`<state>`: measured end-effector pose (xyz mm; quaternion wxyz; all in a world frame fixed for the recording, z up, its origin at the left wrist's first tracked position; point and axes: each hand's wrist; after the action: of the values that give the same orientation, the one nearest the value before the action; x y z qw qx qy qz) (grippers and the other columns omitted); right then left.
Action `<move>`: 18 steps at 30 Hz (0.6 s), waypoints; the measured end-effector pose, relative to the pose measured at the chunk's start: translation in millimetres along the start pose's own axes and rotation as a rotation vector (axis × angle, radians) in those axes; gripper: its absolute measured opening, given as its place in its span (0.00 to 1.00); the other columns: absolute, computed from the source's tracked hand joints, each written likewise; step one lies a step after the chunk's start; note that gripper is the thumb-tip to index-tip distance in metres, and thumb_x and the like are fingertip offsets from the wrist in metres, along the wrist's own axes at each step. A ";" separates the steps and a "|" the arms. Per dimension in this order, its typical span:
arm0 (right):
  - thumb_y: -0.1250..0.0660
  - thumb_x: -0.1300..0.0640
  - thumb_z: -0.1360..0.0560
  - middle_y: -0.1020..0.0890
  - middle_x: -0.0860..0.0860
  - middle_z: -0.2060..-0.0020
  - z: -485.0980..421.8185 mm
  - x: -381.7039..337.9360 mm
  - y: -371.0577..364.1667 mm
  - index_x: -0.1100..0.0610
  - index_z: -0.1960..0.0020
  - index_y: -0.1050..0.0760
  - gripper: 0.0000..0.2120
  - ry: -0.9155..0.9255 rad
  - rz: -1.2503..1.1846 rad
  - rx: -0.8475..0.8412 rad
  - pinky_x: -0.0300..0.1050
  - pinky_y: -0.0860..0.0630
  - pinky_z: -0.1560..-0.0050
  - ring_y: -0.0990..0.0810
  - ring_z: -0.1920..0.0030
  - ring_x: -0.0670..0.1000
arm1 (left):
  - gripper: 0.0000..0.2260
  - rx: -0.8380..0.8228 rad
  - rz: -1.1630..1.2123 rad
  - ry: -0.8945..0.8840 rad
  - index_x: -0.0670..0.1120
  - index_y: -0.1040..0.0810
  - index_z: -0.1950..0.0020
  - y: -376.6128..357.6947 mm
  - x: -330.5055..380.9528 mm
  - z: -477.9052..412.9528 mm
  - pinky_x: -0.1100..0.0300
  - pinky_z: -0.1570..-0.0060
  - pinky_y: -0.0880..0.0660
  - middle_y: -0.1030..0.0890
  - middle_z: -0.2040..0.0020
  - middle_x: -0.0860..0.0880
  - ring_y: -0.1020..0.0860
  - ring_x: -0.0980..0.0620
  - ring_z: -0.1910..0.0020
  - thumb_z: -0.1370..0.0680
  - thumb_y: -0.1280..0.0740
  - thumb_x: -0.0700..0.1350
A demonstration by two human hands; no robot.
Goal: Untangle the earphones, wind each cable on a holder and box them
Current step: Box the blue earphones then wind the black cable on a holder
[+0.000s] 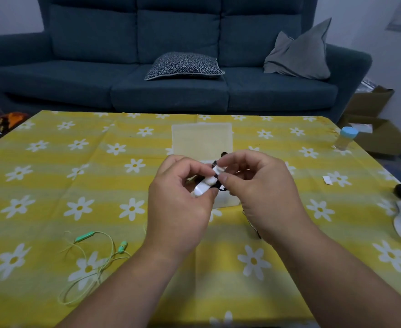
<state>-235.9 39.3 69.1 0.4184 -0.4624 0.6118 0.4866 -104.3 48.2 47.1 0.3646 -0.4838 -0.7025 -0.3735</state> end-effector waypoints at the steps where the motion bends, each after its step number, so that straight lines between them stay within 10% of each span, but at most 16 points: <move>1: 0.27 0.66 0.28 0.19 0.47 0.64 0.2 0.8 -0.3 0.53 0.55 0.19 0.09 -0.021 -0.027 0.005 0.33 0.27 0.65 0.22 0.66 0.44 | 0.13 0.014 -0.013 -0.025 0.47 0.20 0.58 -0.3 0.4 0.6 0.68 0.53 0.23 0.22 0.54 0.49 0.18 0.58 0.51 0.32 0.24 0.30; 7: 0.29 0.60 0.23 0.17 0.52 0.48 -0.3 5.5 1.4 0.49 0.39 0.25 0.15 -0.172 -0.143 -0.108 0.51 0.18 0.47 0.15 0.50 0.51 | 0.11 0.011 -0.014 -0.084 0.45 0.19 0.58 -0.1 -1.3 0.7 0.65 0.53 0.21 0.24 0.54 0.49 0.19 0.58 0.48 0.30 0.25 0.30; 18: 0.37 0.66 0.20 0.16 0.55 0.49 -3.2 10.6 3.2 0.54 0.35 0.25 0.16 -0.121 -0.075 -0.167 0.46 0.17 0.49 0.14 0.54 0.51 | 0.03 -0.073 0.092 -0.085 0.43 0.17 0.58 -2.6 -4.3 2.9 0.56 0.52 0.19 0.23 0.54 0.47 0.18 0.51 0.50 0.30 0.28 0.38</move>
<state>-241.6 34.8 60.2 0.4324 -0.4881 0.5252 0.5468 -106.2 48.3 41.6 0.3331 -0.5440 -0.6804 -0.3608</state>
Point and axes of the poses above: each hand's wrist, its own z-axis away from the middle knuckle, its own y-axis out of the back of the hand, x = y × z
